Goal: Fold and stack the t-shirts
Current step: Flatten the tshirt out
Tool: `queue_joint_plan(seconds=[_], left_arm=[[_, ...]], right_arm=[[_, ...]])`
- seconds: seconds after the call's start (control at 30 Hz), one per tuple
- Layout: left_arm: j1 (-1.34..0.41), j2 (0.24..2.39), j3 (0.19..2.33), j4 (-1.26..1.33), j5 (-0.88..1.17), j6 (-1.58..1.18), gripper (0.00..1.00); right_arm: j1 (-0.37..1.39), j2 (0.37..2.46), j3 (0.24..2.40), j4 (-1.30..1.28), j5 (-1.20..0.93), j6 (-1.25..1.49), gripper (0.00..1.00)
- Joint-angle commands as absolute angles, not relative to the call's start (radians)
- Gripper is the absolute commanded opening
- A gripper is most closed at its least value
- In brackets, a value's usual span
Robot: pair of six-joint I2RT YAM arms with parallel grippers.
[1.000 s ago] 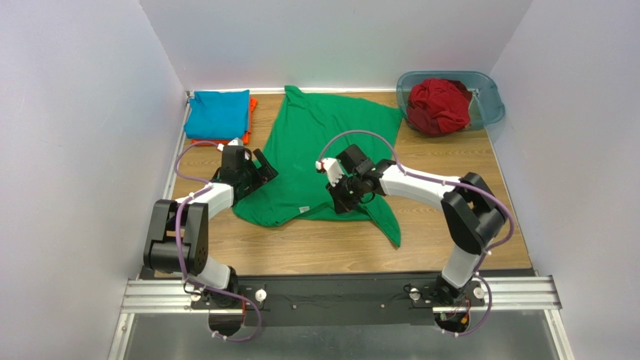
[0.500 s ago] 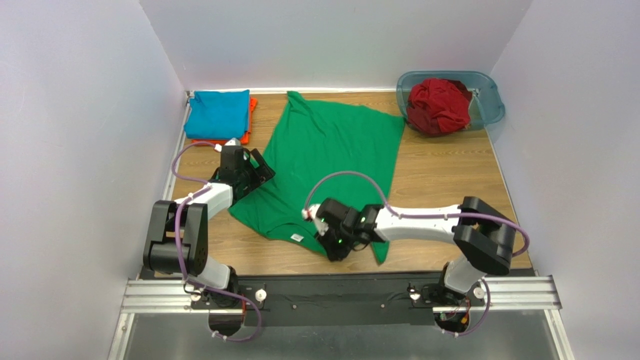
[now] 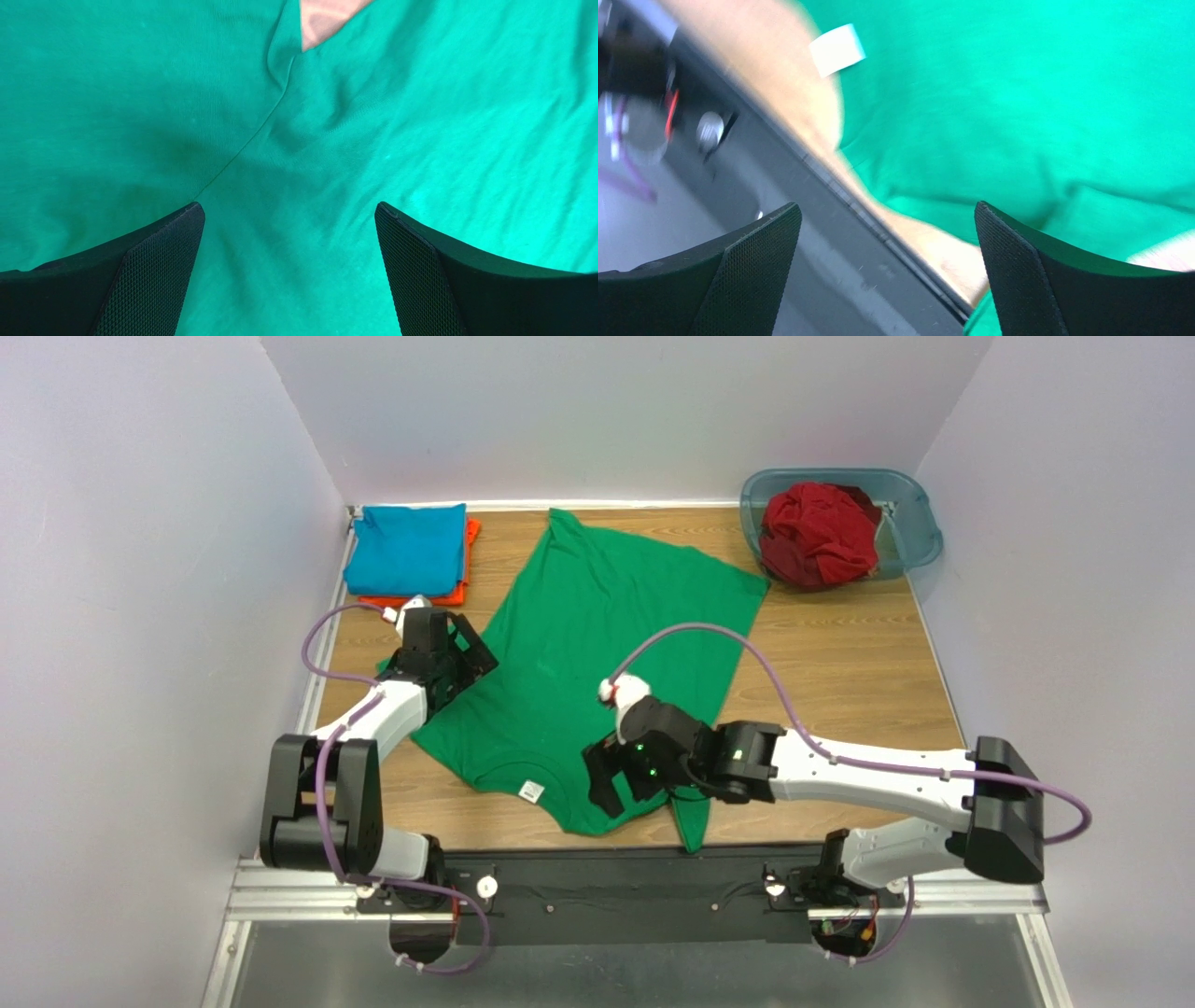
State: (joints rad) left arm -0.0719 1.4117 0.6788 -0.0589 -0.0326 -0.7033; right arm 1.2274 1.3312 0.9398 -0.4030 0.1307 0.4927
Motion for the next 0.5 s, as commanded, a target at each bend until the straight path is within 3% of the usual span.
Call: queue_joint_plan(seconds=[0.0, 0.17, 0.47], left_arm=[[-0.064, 1.358, 0.677, -0.081, -0.087, -0.700, 0.98], [-0.064, 1.374, 0.663, -0.055, -0.081, -0.693, 0.98], [-0.063, 1.437, 0.658, -0.025, -0.089, -0.683, 0.98]], right_arm=[[1.151, 1.315, 0.871, -0.492, 0.227, 0.611, 0.96], [1.115, 1.390, 0.824, -0.538, 0.218, 0.663, 0.82], [1.098, 1.451, 0.753, -0.618, 0.216, 0.739, 0.69]])
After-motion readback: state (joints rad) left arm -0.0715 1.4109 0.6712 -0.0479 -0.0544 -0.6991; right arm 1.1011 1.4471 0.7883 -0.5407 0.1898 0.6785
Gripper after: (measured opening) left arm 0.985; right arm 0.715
